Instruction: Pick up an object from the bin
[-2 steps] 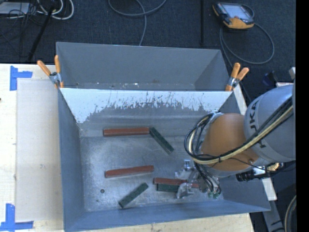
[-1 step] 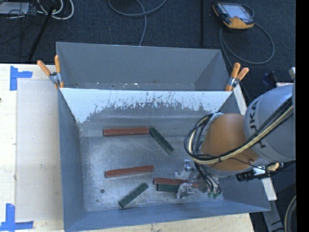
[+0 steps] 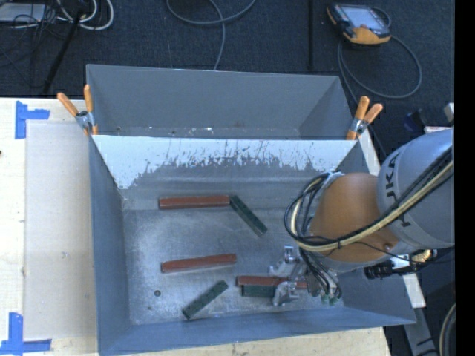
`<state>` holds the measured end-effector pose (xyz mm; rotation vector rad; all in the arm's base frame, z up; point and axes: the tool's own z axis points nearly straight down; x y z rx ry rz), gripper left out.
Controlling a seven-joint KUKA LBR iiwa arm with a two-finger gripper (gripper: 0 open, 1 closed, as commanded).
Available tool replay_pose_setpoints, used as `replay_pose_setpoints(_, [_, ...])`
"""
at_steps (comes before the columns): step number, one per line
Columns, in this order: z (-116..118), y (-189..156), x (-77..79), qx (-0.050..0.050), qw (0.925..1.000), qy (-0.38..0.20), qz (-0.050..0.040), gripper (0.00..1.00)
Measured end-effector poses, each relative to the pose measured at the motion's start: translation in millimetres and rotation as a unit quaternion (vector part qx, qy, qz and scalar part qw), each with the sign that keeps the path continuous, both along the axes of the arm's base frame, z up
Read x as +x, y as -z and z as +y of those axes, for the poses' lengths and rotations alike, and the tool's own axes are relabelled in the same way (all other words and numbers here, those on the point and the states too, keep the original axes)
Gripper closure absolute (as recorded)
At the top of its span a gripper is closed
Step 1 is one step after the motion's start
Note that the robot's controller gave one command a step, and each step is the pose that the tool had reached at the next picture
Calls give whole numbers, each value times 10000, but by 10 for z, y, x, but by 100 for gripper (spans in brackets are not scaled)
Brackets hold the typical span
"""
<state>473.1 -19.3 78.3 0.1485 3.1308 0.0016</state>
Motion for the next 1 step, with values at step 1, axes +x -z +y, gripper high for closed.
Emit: replay_pose_setpoints(1, [-2, -130, -26, -1, 10000, -3, 49, 100])
